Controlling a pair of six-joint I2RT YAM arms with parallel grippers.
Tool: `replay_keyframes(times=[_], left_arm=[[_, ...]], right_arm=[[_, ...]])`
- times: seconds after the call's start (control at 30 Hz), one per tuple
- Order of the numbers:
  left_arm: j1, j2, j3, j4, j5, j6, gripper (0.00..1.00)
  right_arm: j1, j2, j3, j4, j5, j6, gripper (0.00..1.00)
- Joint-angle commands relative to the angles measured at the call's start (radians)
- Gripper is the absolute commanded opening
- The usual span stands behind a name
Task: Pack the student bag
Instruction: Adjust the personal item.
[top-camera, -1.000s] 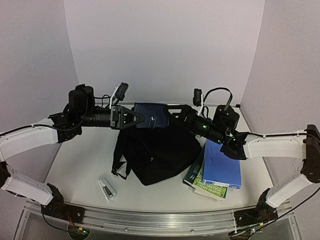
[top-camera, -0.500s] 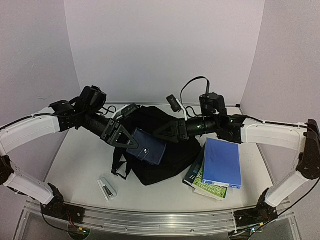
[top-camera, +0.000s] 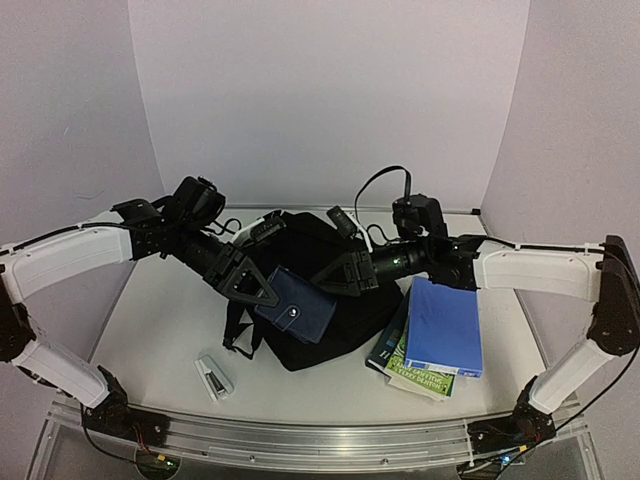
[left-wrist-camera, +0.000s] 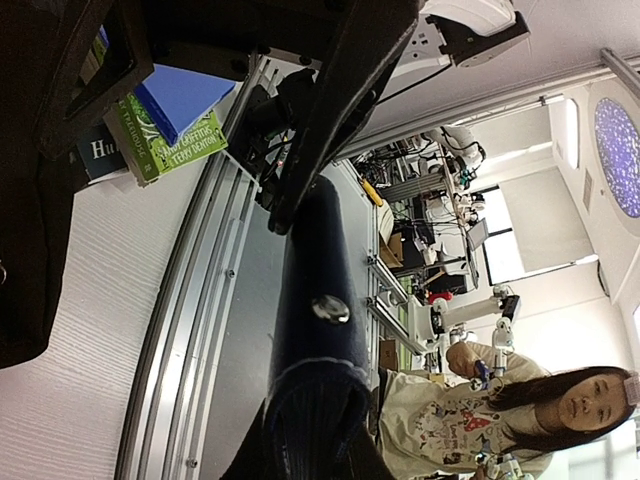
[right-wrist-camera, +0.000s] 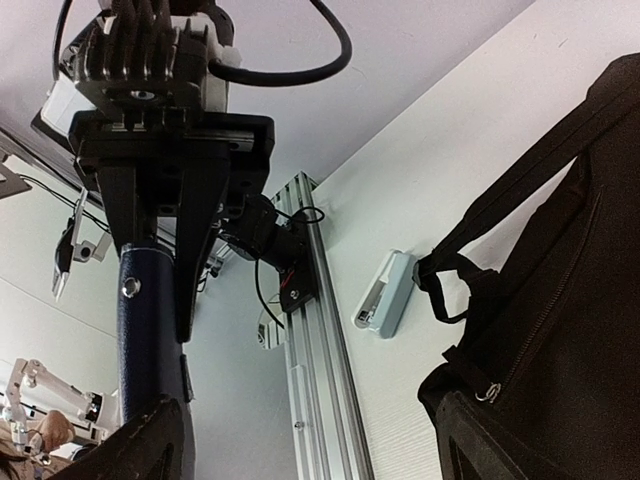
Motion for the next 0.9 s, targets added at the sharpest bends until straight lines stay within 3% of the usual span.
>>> replay_keyframes(times=[0.0, 0.33, 0.5, 0.6, 0.8, 0.83, 0.87], left_arm=[[0.007, 0.016, 0.066, -0.042, -0.001, 0.046, 0.0], [0.007, 0.016, 0.068, -0.053, -0.001, 0.056, 0.0], [0.007, 0.028, 0.083, -0.039, 0.015, 0.062, 0.0], [0.007, 0.041, 0.096, -0.056, 0.017, 0.075, 0.0], [0.007, 0.049, 0.091, -0.021, -0.014, 0.058, 0.0], [0.007, 0.046, 0.085, 0.0, -0.029, 0.046, 0.02], [0.008, 0.041, 0.078, 0.029, -0.052, 0.027, 0.17]], right_arm=[[0.011, -0.085, -0.011, 0.12, -0.061, 0.046, 0.88], [0.016, -0.087, -0.069, 0.237, -0.114, 0.13, 0.92], [0.028, -0.039, -0.083, 0.238, -0.116, 0.132, 0.87], [0.041, -0.021, -0.079, 0.241, -0.121, 0.134, 0.75], [0.061, -0.025, -0.066, 0.241, -0.123, 0.132, 0.38], [0.062, -0.026, -0.065, 0.241, -0.112, 0.131, 0.28], [0.062, -0.032, -0.065, 0.242, -0.086, 0.133, 0.17]])
